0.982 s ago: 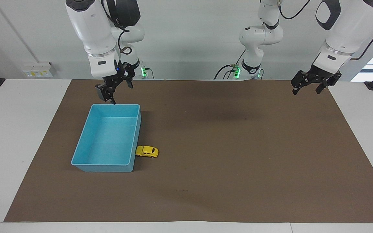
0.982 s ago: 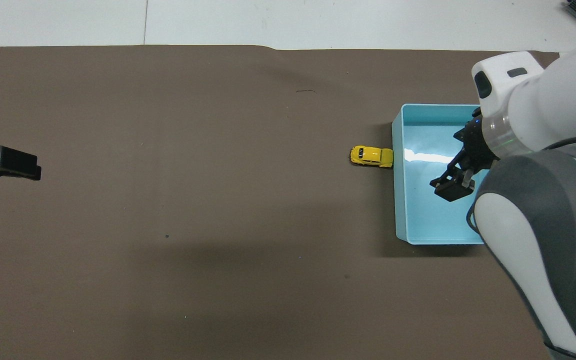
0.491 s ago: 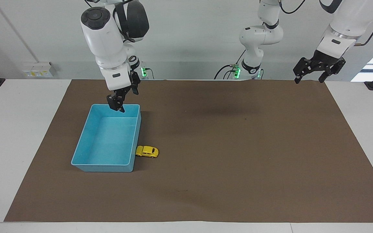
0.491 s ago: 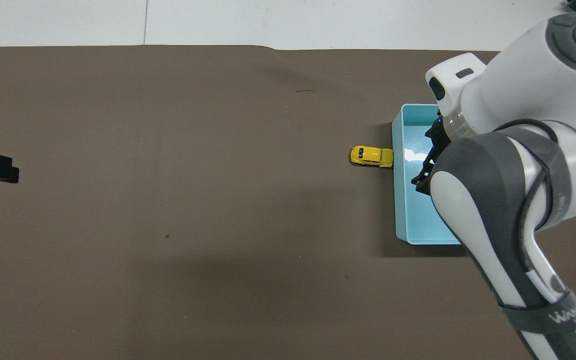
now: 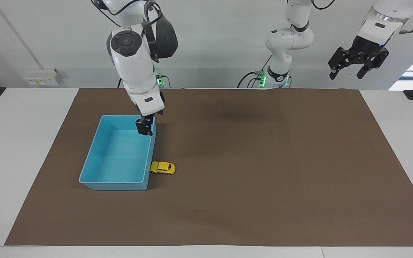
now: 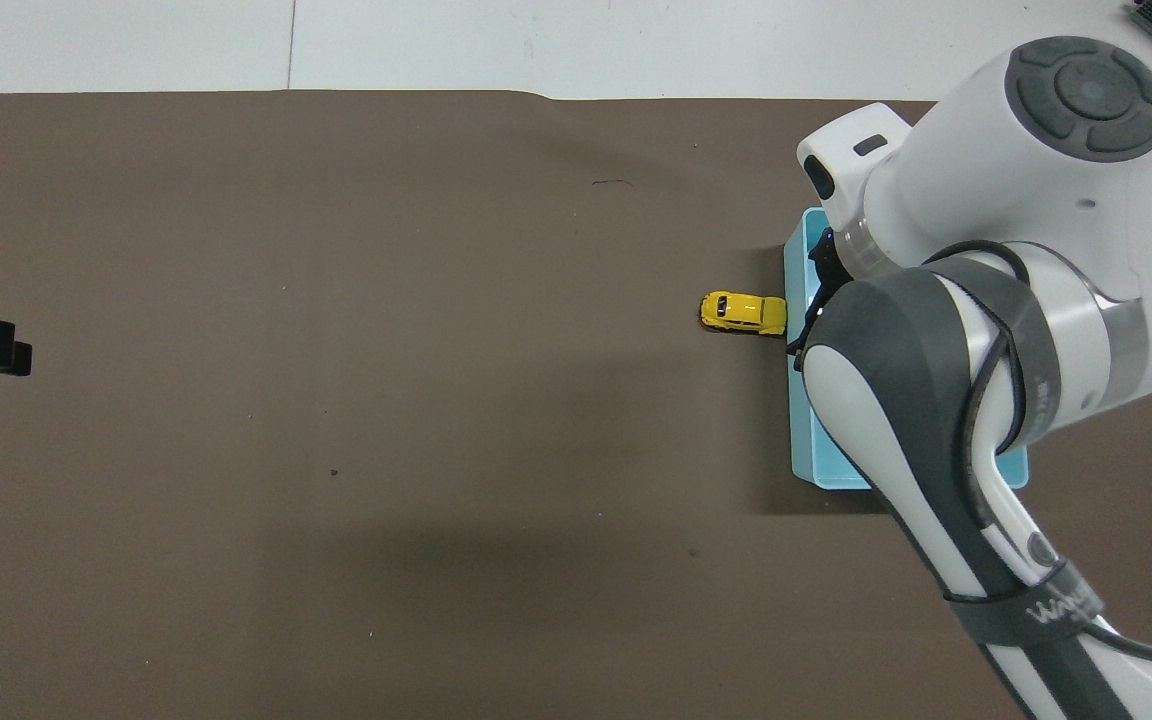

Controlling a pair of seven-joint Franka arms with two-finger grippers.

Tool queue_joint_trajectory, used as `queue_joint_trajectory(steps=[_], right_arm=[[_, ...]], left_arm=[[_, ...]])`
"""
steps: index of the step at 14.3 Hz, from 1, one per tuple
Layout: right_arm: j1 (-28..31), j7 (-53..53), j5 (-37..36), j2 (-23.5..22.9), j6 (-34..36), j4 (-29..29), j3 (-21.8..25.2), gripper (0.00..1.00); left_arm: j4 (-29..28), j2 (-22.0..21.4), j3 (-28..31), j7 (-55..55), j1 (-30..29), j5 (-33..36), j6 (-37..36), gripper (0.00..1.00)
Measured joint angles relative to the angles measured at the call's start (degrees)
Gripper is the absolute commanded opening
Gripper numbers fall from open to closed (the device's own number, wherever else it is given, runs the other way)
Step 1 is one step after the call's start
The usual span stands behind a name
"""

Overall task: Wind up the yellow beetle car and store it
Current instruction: 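Lower the right gripper down beside the yellow car, then close the right gripper on the yellow car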

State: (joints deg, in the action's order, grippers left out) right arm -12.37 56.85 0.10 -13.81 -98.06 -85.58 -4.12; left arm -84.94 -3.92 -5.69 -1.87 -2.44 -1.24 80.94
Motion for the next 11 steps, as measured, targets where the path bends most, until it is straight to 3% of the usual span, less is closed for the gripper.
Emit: queue_joint_trajectory(steps=[6, 11], right_arm=[[0.2, 5.6, 0.0, -3.8, -3.1, 0.0, 0.2, 1.0], [0.0, 8.3, 0.0, -6.2, -6.2, -1.1, 0.2, 1.0]], left_arm=[[-6.2, -2.5, 0.1, 2.1, 0.0, 0.0, 1.4, 1.0], [-7.0, -3.2, 0.5, 2.9, 0.0, 0.0, 1.8, 1.0]])
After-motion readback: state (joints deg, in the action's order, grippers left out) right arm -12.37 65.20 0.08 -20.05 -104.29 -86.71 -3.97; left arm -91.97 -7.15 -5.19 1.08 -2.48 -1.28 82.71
